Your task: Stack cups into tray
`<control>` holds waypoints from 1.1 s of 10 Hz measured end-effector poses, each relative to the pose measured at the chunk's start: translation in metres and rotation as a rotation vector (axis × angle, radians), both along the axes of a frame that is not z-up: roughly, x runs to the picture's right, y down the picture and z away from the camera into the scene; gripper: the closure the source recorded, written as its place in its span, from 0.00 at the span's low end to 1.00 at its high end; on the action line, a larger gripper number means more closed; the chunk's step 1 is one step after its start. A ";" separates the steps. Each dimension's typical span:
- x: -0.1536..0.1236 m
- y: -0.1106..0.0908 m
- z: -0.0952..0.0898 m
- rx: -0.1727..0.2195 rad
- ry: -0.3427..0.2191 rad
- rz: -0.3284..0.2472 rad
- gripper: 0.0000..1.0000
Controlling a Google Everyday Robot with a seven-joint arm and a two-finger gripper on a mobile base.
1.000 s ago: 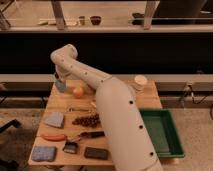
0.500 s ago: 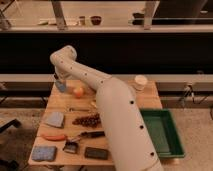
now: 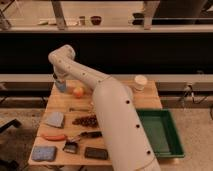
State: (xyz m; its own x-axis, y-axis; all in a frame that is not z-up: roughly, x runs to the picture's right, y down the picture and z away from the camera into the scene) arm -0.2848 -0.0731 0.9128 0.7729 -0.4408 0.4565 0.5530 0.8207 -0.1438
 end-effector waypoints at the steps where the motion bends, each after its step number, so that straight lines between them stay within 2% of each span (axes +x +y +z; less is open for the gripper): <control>1: 0.002 -0.001 0.003 -0.003 0.010 0.001 0.71; 2: 0.003 -0.001 0.004 -0.007 0.013 0.007 0.63; 3: 0.000 -0.001 0.006 -0.010 0.016 0.007 0.49; 5: -0.006 0.002 0.008 -0.016 0.013 0.006 0.33; 6: -0.008 0.004 0.010 -0.019 0.013 0.004 0.22; 11: -0.013 0.012 0.016 -0.031 0.013 0.002 0.20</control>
